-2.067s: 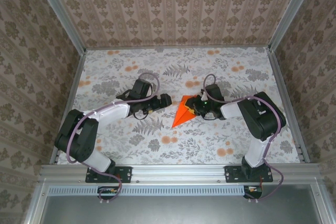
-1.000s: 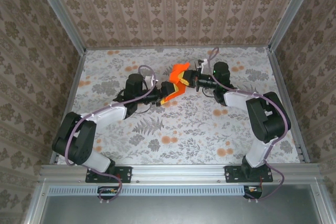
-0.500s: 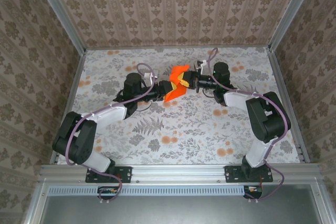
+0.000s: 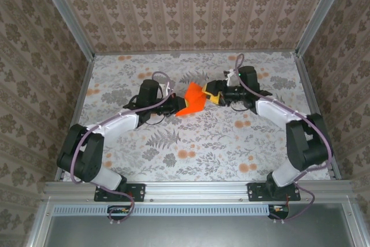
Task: Fold a paper plane with a square sheet of paper (pick it up from the middle)
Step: Turn over the square sheet of paper at the center of the table, then move the square sheet of paper to the center of the table.
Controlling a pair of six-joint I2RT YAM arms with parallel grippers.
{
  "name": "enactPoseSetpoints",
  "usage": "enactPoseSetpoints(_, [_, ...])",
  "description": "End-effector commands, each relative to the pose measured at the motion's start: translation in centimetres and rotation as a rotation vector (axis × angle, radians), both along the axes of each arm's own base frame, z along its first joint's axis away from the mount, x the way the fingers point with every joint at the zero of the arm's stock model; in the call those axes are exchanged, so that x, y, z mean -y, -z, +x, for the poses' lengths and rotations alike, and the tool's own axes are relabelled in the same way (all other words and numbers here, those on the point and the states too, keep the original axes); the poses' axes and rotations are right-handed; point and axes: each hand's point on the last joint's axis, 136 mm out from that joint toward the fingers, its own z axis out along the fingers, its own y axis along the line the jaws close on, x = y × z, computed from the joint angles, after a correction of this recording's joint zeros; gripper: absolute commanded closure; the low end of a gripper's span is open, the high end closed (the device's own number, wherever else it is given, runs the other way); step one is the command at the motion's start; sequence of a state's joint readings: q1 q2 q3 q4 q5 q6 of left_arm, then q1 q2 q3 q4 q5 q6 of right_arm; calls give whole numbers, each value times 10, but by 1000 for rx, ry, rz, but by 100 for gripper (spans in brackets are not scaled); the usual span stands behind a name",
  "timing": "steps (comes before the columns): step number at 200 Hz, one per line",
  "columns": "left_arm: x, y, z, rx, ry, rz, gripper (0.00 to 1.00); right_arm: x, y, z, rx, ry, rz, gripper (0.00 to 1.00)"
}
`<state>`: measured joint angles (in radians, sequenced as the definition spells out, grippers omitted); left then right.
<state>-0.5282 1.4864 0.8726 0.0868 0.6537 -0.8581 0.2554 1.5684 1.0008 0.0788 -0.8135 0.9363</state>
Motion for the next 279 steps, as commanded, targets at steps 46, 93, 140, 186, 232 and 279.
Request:
enactPoseSetpoints(46, [-107,8,1,152,-13,959,95,72,31,-17,7,167,-483,35])
enactPoseSetpoints(93, [-131,7,20,189,-6,1456,94,87,42,-19,-18,220,-555,35])
enactPoseSetpoints(140, [-72,47,24,170,98,1434,82,106,57,-26,-63,277,-593,35])
enactPoseSetpoints(186, [-12,64,13,121,218,1116,45,119,62,-34,-89,309,-593,35])
enactPoseSetpoints(232, [-16,33,23,93,97,765,18,86,54,-31,-35,222,-526,39])
enactPoseSetpoints(279, [-91,35,38,-32,-175,615,7,-28,73,-39,-8,-14,-499,54])
